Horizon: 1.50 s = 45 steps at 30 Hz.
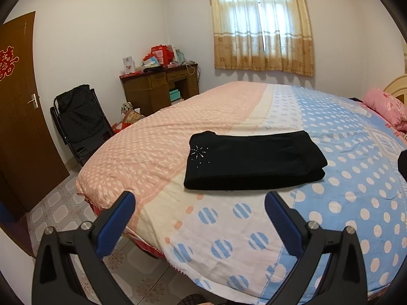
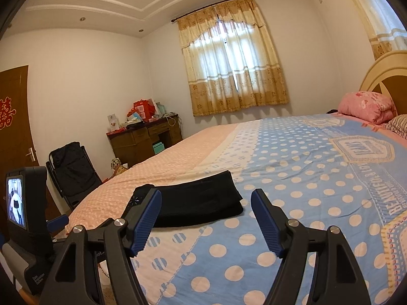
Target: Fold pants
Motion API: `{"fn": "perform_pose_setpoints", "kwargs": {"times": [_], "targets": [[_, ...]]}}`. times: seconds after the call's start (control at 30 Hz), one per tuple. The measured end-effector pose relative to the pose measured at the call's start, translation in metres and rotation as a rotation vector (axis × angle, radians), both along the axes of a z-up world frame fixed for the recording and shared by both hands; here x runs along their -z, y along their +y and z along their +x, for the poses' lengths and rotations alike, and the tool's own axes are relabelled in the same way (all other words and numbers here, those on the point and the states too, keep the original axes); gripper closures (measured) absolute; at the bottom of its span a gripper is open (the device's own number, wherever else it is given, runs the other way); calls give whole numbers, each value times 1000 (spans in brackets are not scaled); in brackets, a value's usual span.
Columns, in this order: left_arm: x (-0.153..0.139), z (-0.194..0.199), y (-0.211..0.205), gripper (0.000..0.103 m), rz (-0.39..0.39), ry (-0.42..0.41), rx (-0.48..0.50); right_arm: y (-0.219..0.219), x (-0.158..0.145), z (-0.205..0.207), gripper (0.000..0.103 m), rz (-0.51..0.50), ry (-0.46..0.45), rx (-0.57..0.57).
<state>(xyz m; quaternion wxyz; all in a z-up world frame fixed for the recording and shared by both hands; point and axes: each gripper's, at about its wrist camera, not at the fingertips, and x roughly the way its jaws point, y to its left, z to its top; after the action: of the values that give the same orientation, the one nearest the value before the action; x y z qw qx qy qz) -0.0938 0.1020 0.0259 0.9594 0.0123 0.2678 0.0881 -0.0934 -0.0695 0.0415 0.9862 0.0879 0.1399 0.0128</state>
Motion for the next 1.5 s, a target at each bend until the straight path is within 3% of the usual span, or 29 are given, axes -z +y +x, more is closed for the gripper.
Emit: {"fn": "perform_pose_setpoints", "kwargs": {"times": [1.5], "targets": [[3, 2, -7, 0, 0, 20, -16, -2, 6, 5, 28, 7, 31, -2]]}}
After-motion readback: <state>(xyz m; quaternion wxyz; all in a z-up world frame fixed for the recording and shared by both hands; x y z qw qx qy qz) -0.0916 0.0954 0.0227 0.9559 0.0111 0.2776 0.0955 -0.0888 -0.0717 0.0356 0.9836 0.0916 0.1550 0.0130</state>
